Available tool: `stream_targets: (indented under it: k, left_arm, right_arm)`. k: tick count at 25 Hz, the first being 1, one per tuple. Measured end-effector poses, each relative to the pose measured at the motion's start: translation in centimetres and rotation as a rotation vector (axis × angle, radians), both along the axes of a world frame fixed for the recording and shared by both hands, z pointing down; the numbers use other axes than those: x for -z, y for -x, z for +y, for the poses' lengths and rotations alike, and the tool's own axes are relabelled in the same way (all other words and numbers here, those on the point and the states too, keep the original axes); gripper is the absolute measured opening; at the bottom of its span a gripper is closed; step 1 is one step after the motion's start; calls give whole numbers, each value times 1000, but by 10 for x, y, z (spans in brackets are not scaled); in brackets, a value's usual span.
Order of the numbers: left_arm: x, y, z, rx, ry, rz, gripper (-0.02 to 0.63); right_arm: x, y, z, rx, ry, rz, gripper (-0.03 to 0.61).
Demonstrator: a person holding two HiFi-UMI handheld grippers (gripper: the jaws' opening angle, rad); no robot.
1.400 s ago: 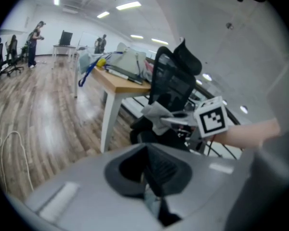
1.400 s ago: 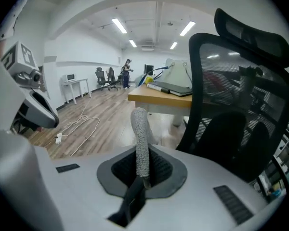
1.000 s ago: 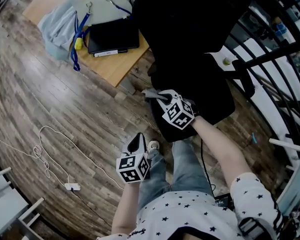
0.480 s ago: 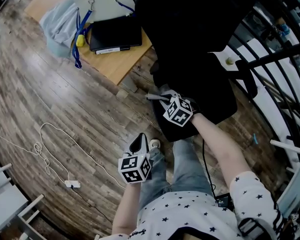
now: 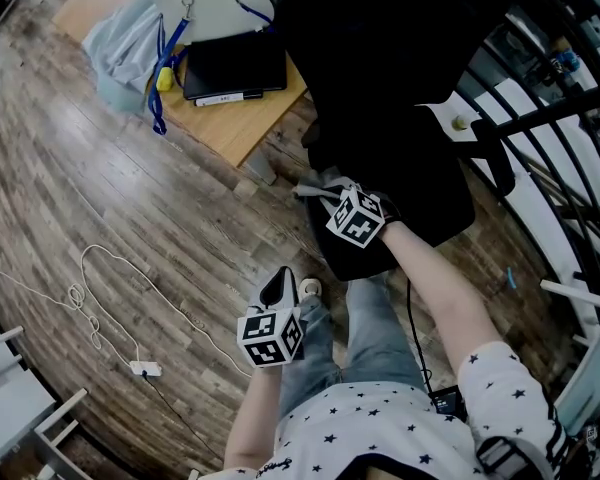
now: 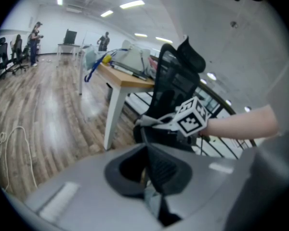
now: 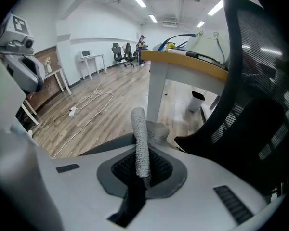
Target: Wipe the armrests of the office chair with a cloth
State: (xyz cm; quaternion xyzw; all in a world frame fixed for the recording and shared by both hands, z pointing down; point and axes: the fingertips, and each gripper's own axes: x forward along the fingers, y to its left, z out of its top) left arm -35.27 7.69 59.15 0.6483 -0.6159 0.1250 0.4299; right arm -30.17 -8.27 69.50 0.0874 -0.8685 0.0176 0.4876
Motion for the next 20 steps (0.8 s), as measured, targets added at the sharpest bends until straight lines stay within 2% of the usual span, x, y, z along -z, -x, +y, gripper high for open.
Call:
stream_targets:
  k: [20]
  left_arm:
    - [7, -5, 22, -42, -15, 0, 8]
  right_arm:
    - [0, -14, 33, -39, 6, 27, 25]
